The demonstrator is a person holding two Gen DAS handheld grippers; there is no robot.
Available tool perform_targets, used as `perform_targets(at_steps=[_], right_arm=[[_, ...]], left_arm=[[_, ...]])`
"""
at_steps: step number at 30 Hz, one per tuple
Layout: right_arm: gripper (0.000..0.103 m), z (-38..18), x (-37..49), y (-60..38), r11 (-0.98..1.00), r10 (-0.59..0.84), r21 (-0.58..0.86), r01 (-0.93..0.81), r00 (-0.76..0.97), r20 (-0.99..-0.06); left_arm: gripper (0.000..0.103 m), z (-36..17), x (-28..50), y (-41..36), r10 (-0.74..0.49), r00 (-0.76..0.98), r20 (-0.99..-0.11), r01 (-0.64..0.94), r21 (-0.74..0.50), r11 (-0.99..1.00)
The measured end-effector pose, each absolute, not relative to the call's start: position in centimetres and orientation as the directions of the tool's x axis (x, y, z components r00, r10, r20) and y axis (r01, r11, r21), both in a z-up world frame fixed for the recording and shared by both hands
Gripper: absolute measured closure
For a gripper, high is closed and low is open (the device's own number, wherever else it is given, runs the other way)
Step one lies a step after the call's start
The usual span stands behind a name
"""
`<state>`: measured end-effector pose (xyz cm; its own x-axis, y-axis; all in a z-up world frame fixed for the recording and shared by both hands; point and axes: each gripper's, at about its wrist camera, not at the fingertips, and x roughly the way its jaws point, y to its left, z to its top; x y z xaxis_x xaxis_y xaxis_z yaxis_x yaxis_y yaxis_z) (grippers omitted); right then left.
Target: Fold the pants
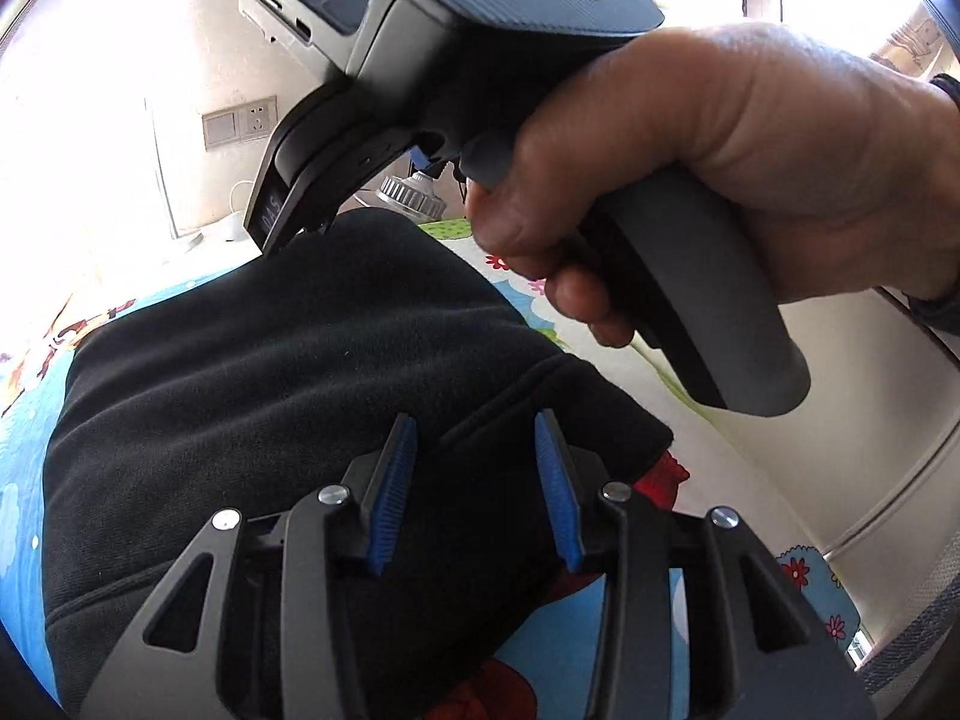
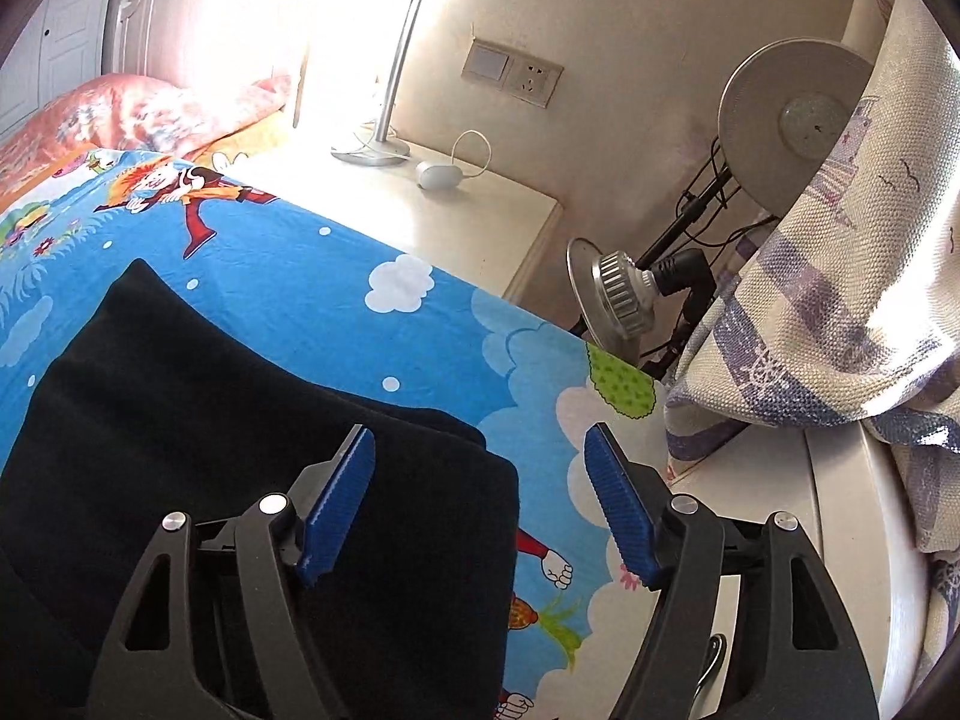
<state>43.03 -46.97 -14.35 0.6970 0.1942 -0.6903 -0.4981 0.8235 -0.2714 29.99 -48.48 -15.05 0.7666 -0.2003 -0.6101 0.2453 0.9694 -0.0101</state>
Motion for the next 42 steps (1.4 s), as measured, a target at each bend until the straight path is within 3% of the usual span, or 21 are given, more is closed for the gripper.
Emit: perform_targets(at_steps=[13,24,29,31,34,35,38,42], right_arm=[[0.035,-16.9,43.2,-46.5,0.812,0.117,-0.323,-0.486,0.679,-0.725],[0.024,-17.1,43.8,-46.8,0.820,0.095,-0.327,-0.469,0.676,-0.731],[0.021,-17.1,44.0,-47.0,0.826,0.089,-0.324,-0.462,0.674,-0.734],[0.019,-17.1,44.0,-47.0,0.827,0.087,-0.325,-0.459,0.676,-0.732],[0.018,-17.1,44.2,-47.1,0.829,0.091,-0.319,-0.459,0.674,-0.734],[0.018,-17.0,44.1,-47.1,0.830,0.093,-0.317,-0.459,0.675,-0.732],[0.018,-16.0,43.7,-46.8,0.823,0.095,-0.345,-0.452,0.707,-0.701],[0.015,-12.9,42.2,-46.8,0.817,0.079,-0.442,-0.371,0.831,-0.551]], left_arm=[[0.063,-14.4,30.4,-49.1,-0.193,0.766,-0.613,0.252,0.011,0.968],[0.063,-13.1,28.9,-49.3,-0.226,0.748,-0.624,0.292,0.003,0.956],[0.063,-11.1,29.5,-47.4,-0.186,0.796,-0.577,0.200,-0.040,0.979],[0.063,-11.2,30.5,-46.6,-0.173,0.786,-0.593,0.174,-0.057,0.983],[0.063,-13.2,32.3,-45.9,-0.187,0.704,-0.685,0.182,-0.081,0.980],[0.063,-13.3,32.1,-45.8,-0.191,0.716,-0.672,0.185,-0.081,0.979],[0.063,-13.4,32.1,-45.7,-0.207,0.710,-0.673,0.194,-0.096,0.976],[0.062,-13.6,32.4,-44.7,-0.263,0.681,-0.684,0.211,-0.161,0.964]])
